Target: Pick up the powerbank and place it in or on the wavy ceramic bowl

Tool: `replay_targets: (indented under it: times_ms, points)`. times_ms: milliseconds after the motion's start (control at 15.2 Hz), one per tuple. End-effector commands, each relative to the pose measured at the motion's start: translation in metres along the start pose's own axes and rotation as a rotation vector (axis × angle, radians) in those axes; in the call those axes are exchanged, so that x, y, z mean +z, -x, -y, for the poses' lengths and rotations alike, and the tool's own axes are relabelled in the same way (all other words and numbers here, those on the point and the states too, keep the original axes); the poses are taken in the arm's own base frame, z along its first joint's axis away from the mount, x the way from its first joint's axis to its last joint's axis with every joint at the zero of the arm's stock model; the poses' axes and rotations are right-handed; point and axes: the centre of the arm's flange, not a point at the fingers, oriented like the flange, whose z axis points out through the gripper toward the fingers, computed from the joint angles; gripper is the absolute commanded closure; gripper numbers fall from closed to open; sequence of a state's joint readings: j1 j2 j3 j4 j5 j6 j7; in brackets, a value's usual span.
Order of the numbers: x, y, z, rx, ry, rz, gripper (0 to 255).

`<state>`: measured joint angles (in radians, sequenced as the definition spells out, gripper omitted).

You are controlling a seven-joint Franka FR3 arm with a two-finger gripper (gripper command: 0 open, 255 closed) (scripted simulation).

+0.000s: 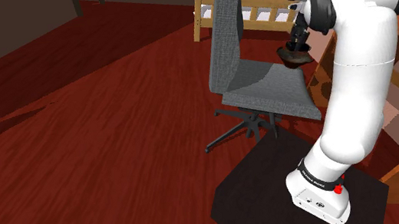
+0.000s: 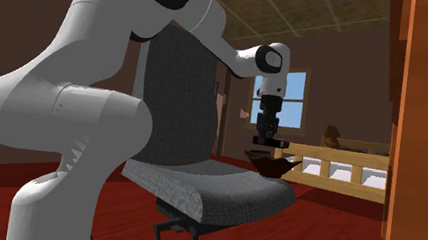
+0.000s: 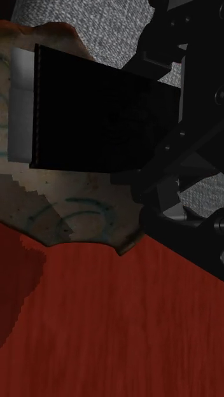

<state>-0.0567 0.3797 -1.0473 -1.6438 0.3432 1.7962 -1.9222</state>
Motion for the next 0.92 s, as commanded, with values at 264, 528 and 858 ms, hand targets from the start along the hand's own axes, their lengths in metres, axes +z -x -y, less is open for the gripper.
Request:
replay_targets:
  times_ms: [264,528,858]
  points:
    - [0.026,0.001,-0.001,0.000,0.001,0.000,255]
    - [0.026,0.001,-0.001,0.000,0.001,0.000,255]
    - [0.026,0.001,-0.001,0.000,0.001,0.000,0]
